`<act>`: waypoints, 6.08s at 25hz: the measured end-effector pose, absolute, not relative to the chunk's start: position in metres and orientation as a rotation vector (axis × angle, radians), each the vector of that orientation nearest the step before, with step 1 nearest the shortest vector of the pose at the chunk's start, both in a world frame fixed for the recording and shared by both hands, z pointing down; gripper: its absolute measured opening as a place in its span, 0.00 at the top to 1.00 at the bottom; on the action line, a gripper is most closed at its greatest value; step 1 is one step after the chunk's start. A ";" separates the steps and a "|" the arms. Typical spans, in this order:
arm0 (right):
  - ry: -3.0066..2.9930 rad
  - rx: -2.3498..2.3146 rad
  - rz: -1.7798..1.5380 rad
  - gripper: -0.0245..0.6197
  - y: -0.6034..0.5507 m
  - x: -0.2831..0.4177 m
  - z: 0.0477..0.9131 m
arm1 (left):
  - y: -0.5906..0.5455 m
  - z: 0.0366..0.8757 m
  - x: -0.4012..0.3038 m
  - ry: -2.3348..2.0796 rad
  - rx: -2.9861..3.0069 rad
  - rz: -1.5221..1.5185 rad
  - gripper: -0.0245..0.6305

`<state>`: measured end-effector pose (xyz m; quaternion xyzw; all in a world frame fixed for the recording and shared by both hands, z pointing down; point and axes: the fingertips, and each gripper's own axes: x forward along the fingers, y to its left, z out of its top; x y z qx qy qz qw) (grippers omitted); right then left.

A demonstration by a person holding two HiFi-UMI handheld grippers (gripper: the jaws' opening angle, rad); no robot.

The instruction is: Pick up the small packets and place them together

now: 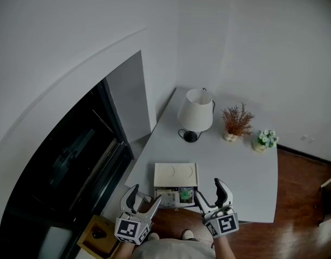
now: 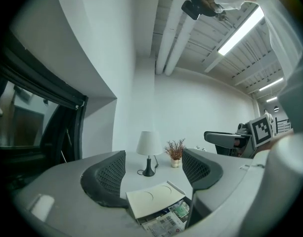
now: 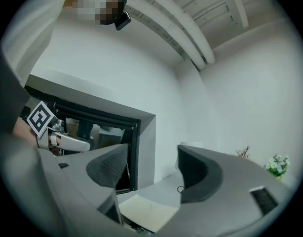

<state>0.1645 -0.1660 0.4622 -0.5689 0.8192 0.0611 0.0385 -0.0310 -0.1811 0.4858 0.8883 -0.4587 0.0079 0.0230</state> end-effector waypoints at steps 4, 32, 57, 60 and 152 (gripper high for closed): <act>2.460 -1.788 0.218 0.36 -0.166 0.174 0.456 | -0.180 0.476 -0.034 -1.486 2.776 -0.034 0.44; 4.028 -0.813 -0.488 0.51 -0.196 0.055 0.776 | -0.179 0.513 -0.052 -1.503 2.593 0.029 0.42; 3.993 -1.029 -0.142 0.90 -0.189 0.053 0.739 | -0.179 0.522 -0.065 -1.515 2.547 0.009 0.43; 3.739 -1.203 -0.359 0.92 -0.194 0.063 0.709 | -0.177 0.524 -0.065 -1.510 2.543 0.009 0.43; 4.125 -0.711 -0.159 0.48 -0.203 0.004 0.792 | -0.150 0.529 -0.090 -1.564 2.586 0.048 0.36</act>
